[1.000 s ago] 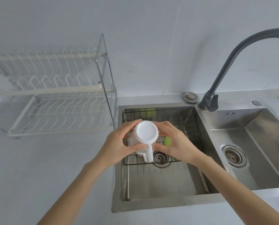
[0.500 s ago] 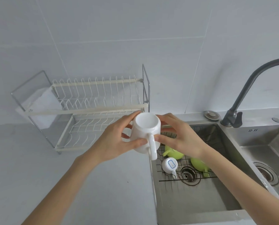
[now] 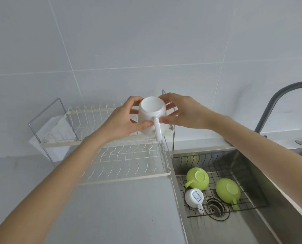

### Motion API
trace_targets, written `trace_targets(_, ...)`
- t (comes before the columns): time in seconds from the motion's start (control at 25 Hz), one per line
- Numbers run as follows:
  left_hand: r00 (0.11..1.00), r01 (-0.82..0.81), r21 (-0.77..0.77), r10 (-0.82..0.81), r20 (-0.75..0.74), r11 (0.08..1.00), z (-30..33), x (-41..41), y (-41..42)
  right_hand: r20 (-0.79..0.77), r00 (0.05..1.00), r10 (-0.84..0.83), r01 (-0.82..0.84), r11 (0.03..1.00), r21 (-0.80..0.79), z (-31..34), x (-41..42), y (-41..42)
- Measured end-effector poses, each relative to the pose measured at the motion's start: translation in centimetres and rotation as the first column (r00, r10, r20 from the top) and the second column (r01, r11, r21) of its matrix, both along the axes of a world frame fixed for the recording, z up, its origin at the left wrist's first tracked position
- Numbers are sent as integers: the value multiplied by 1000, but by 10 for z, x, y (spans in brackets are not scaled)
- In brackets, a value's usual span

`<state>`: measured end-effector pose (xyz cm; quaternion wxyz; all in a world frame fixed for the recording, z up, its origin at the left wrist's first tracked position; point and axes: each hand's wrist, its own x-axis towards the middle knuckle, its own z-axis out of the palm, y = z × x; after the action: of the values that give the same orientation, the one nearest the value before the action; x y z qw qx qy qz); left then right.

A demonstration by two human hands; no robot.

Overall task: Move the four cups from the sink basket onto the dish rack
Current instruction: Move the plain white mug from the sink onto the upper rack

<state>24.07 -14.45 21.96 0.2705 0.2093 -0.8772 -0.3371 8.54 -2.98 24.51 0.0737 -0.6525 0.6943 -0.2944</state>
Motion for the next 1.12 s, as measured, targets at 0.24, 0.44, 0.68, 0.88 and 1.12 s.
trace_targets(0.24,998,-31,11,30,62,999,13,-33,-61,-164,986,-15,35,992,121,22,-22,-62)
trace_targets(0.44,987,-28,122,8,162,992,-3,-55,-99,-329,944,5,103,945,310,11,-38,-115)
trace_targets(0.68,961,-61,271,-17,276,961,-35,-72,-127,-379,925,23,173,863,475,-23,-48,-155)
trace_targets(0.88,947,-73,324,-36,318,943,-50,-76,-129,-388,921,25,196,833,517,-37,-49,-163)
trace_targets(1.12,938,-71,320,-46,344,945,-51,-77,-129,-402,915,35,203,821,534,-35,-48,-163)
